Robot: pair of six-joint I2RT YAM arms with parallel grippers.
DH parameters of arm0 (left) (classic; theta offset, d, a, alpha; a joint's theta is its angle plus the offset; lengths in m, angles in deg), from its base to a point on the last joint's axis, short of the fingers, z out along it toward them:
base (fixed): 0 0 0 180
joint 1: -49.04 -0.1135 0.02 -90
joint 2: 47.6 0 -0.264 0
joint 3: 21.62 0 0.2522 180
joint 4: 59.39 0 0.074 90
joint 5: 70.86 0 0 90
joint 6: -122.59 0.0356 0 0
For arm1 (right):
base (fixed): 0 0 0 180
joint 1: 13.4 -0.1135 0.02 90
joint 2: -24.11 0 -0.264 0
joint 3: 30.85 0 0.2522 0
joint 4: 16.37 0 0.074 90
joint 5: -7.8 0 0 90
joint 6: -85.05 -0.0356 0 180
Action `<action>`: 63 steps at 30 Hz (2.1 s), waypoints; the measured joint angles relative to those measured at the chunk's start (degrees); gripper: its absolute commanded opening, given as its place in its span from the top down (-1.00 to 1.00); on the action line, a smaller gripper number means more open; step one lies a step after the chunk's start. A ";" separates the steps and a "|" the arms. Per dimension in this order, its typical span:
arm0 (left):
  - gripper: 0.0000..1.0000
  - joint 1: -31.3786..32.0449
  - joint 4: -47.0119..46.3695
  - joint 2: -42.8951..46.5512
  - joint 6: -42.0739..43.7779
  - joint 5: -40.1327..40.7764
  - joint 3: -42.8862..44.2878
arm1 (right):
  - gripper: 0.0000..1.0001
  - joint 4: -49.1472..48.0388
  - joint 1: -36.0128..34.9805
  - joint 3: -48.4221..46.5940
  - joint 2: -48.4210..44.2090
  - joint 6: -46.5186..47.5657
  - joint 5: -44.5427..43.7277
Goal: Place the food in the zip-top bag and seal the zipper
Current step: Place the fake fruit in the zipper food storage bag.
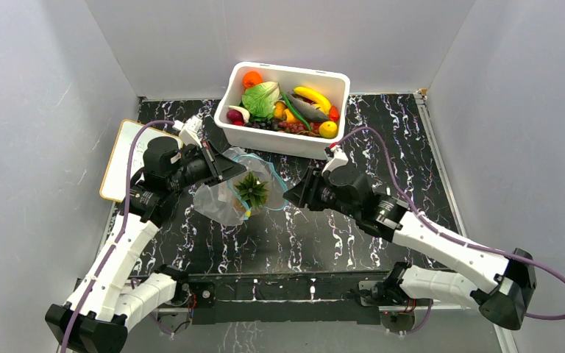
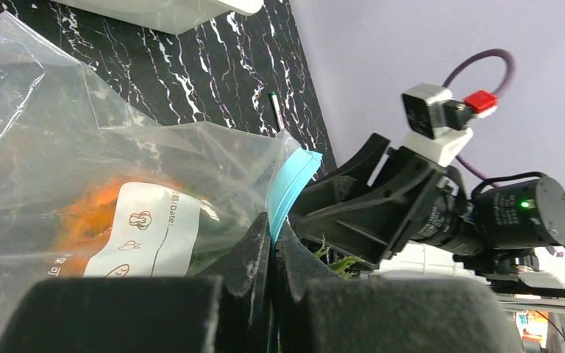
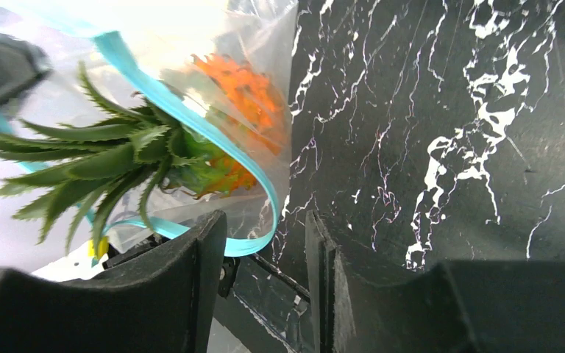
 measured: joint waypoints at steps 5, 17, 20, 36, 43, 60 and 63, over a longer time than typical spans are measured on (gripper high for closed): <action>1.00 0.02 -0.98 0.13 -0.07 0.00 -0.70 | 0.42 -2.10 0.00 2.34 2.91 -3.06 1.01; 1.00 0.02 -1.07 0.55 -0.17 0.02 -2.03 | 1.00 -6.82 0.00 2.97 4.92 -4.72 2.29; 1.00 0.00 -1.05 0.76 0.04 0.13 -2.03 | 1.00 -7.06 0.00 2.95 5.05 -4.72 2.54; 0.99 0.00 8.74 0.98 10.27 4.44 2.12 | 1.00 -12.13 -0.02 -1.95 5.90 -4.68 6.23; 0.89 0.02 9.22 1.81 11.82 3.96 3.10 | 1.00 -11.02 -0.02 -2.29 9.14 -3.19 4.50; -0.40 0.02 17.90 -2.10 29.05 2.29 5.90 | 1.00 -16.37 0.00 2.14 10.08 -5.77 2.10; -0.38 0.15 14.62 -2.47 30.73 0.46 5.90 | 1.00 -17.55 0.00 2.14 10.88 -6.45 2.49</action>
